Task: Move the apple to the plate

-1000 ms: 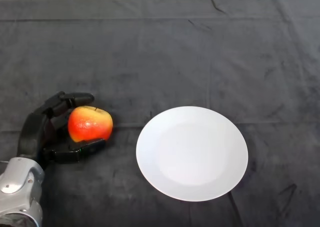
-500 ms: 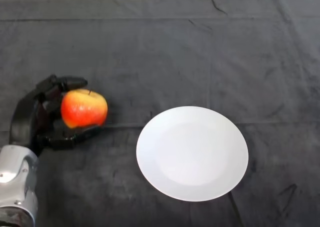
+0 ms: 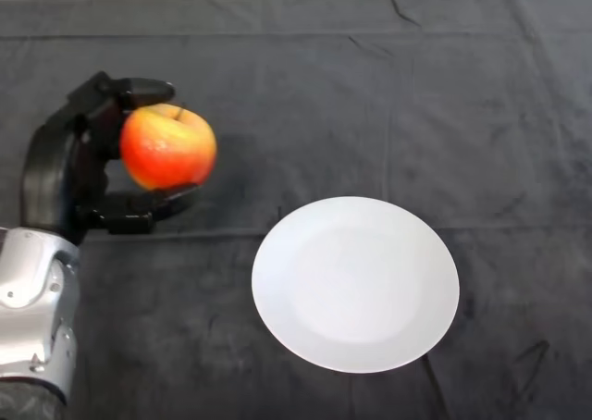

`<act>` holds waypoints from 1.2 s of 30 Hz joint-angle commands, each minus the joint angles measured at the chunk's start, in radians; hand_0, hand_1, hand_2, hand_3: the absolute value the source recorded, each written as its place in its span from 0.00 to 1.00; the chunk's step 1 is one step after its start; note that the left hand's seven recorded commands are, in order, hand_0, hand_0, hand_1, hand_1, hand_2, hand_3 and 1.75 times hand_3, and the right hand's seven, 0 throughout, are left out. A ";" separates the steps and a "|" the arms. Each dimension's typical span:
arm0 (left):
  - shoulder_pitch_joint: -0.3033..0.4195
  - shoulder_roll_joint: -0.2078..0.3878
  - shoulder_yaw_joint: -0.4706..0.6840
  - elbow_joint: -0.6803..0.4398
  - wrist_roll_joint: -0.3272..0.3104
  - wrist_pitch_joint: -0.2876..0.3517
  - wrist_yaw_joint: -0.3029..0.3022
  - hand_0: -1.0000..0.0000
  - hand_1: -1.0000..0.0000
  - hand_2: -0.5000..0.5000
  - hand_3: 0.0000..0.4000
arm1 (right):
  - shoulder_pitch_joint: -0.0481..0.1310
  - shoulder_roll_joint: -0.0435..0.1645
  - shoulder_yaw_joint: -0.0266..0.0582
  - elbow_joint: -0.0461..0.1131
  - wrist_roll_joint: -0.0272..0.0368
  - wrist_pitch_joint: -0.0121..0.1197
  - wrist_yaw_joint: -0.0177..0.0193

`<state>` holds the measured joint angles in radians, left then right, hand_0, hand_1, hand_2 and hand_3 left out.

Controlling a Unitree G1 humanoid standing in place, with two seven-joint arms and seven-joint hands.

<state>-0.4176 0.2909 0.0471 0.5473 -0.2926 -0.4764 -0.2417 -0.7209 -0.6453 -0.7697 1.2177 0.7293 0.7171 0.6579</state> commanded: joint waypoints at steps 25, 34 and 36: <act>0.063 -0.012 -0.386 -0.256 0.032 0.052 0.233 0.00 0.00 0.50 1.00 | -0.004 -0.009 -0.0148 -0.025 0.0183 -0.005 -0.0092; 0.044 -0.022 -0.535 -0.120 0.020 -0.033 0.260 0.00 0.00 0.50 1.00 | -0.003 -0.010 -0.0149 -0.026 0.0192 -0.005 -0.0100; 0.036 -0.021 -0.560 -0.080 0.013 -0.050 0.257 0.00 0.00 0.50 1.00 | -0.004 -0.010 -0.0149 -0.026 0.0194 -0.005 -0.0100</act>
<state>-0.4022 0.2559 -0.5104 0.4427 -0.2761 -0.5121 0.0097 -0.7209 -0.6452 -0.7695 1.2174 0.7293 0.7170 0.6562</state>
